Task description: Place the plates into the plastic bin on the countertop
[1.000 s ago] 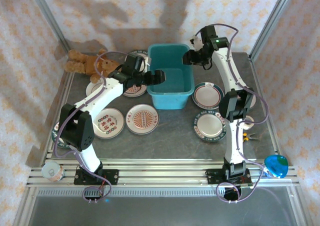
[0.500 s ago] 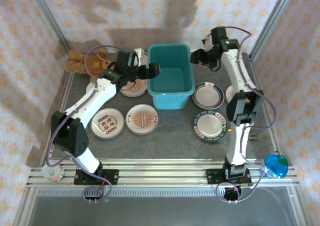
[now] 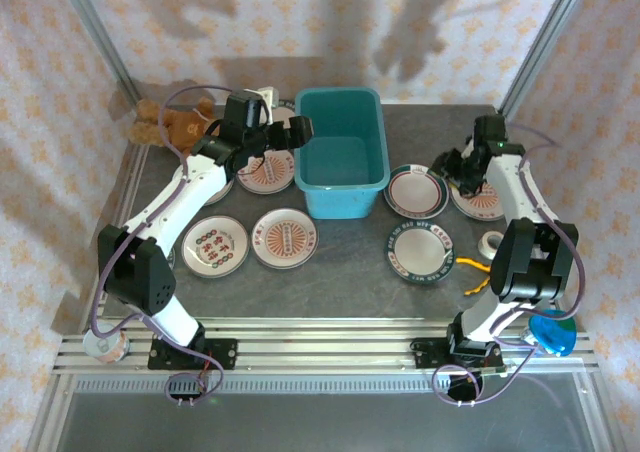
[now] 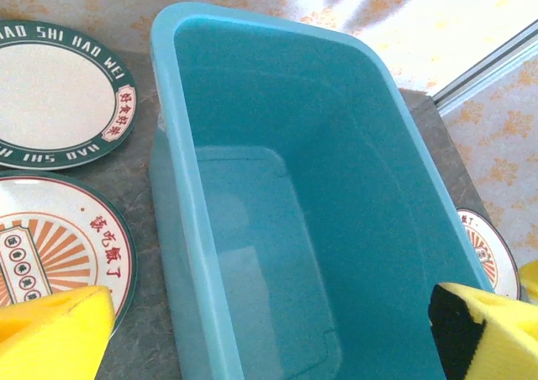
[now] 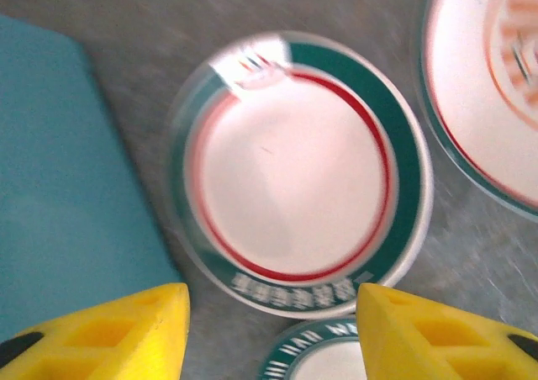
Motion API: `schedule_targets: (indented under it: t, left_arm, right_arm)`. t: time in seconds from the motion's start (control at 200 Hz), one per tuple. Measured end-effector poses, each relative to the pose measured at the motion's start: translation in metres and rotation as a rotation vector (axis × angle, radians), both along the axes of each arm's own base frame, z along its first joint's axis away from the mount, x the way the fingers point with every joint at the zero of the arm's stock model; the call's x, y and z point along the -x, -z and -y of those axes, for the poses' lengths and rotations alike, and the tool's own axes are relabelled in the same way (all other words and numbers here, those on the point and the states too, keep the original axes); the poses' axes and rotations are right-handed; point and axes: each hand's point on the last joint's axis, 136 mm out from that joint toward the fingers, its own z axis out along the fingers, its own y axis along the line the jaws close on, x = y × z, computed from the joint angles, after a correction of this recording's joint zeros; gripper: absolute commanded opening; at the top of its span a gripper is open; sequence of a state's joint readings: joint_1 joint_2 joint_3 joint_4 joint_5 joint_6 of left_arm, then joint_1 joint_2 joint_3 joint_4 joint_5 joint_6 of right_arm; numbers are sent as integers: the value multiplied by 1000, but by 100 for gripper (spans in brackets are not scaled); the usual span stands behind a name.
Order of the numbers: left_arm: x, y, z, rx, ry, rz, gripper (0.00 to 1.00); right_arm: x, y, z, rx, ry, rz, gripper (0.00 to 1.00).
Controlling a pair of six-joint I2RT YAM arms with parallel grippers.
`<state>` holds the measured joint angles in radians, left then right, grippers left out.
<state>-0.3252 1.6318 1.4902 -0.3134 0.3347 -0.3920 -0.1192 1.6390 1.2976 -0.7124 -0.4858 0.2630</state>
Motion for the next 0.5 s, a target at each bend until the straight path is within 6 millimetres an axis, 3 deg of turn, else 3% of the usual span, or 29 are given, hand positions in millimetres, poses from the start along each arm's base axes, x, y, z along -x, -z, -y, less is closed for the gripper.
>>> schedule_targets:
  t: [0.115, 0.34, 0.5]
  left_arm:
    - [-1, -1, 0, 3, 1, 7, 98]
    - [-1, 0, 1, 3, 1, 9, 98]
    - [-1, 0, 0, 3, 1, 7, 98]
  right_arm:
    - [18, 29, 3, -15, 27, -79, 51]
    - [7, 38, 9, 11, 38, -54, 49]
    - [6, 55, 15, 24, 46, -91, 48]
